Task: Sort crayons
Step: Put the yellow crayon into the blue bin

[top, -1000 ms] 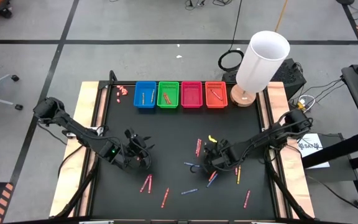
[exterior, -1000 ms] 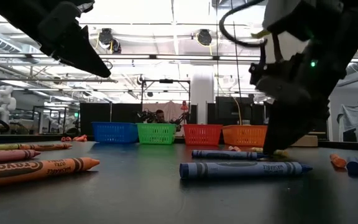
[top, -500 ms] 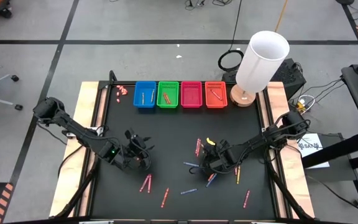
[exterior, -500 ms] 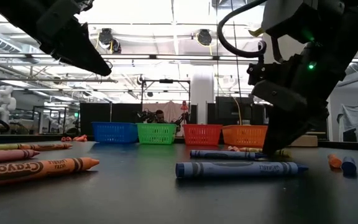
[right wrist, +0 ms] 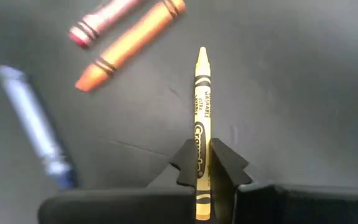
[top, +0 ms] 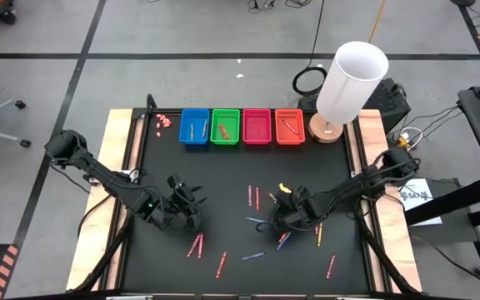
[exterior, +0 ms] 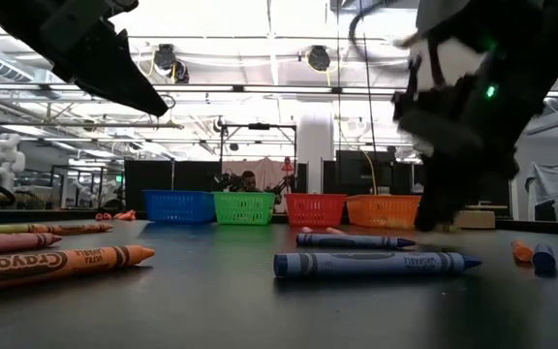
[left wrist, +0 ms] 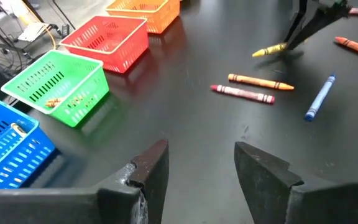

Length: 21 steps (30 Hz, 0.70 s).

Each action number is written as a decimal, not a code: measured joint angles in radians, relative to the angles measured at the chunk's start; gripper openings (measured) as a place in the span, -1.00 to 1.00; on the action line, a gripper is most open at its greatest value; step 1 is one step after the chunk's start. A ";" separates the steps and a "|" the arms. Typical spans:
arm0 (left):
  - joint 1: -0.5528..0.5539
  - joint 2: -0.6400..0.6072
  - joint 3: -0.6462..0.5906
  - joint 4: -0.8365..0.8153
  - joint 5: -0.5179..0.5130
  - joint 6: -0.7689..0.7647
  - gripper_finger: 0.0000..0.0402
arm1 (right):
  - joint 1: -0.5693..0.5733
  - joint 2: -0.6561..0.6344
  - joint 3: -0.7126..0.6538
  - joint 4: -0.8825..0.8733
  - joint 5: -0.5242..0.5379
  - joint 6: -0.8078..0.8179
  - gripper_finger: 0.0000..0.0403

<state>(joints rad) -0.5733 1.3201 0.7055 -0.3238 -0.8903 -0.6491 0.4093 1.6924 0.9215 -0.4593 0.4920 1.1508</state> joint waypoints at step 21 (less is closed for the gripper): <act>0.039 0.056 -0.001 -0.026 0.041 0.000 -0.09 | 0.051 -0.090 0.003 0.541 0.213 -0.713 -0.98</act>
<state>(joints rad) -0.5341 1.3757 0.7048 -0.3501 -0.8498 -0.6491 0.4602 1.6028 0.9249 0.0815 0.7052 0.4377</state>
